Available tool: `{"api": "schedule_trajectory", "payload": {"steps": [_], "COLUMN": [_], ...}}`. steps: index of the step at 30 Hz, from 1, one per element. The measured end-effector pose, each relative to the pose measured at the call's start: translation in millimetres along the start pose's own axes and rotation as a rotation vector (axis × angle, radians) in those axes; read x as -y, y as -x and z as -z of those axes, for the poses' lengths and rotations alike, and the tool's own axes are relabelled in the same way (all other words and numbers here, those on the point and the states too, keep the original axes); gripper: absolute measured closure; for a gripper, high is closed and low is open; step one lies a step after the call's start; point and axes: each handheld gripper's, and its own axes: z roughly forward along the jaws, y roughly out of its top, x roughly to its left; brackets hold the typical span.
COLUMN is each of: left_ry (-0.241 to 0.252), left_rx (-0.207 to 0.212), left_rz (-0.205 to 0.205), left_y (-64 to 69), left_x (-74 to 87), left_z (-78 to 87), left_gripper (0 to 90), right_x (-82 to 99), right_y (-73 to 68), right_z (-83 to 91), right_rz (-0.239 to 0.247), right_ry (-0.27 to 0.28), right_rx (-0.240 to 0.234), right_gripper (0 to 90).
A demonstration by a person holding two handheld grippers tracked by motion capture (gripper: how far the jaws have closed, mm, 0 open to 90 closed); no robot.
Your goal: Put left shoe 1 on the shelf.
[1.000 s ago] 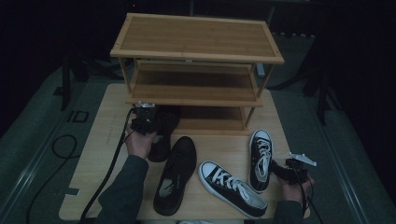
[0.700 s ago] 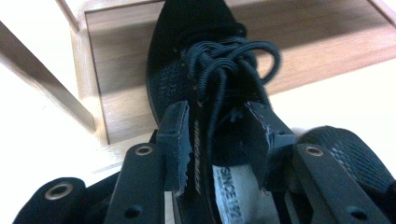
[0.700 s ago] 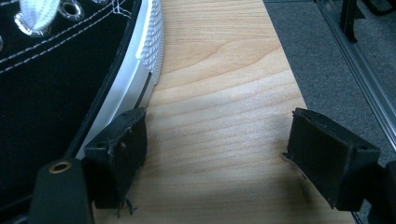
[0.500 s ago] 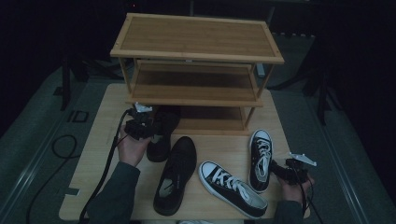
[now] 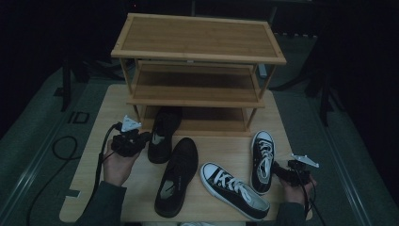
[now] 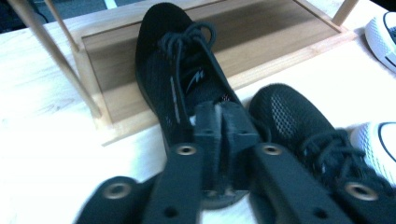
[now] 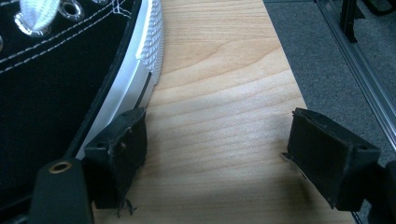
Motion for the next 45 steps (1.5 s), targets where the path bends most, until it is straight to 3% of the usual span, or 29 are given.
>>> {"api": "schedule_trajectory", "payload": {"steps": [5, 9, 22, 26, 31, 45], "left_ry": [-0.004, -0.019, -0.106, -0.134, -0.168, -0.234], "left_rx": [0.016, 0.026, 0.043, 0.016, 0.013, 0.023], "left_rz": [0.007, 0.01, 0.003, -0.023, -0.02, -0.026], "left_y": [0.4, 3.5, 13.7, 17.1, 16.9, 18.1], "left_x": [15.3, 27.2, 54.2, 60.1, 69.1, 78.2], "left_z": [11.2, 10.3, -14.5, -23.0, -34.1, -52.4], "left_gripper": [90.0, 89.9, 89.8, 89.8, 89.8, 89.8], "right_x": [0.0, 0.0, 0.0, 0.0, 0.0, 0.0], "right_y": [0.0, 0.0, 0.0, 0.0, 0.0, 0.0], "right_z": [0.0, 0.0, 0.0, 0.0, 0.0, 0.0], "right_rz": [0.0, 0.0, 0.0, 0.0, 0.0, 0.0], "right_ry": [0.0, 0.0, 0.0, 0.0, 0.0, 0.0], "right_rx": [0.0, 0.0, 0.0, 0.0, 0.0, 0.0], "right_gripper": [19.6, 19.6, 19.6, 19.6, 19.6, 19.6]}}
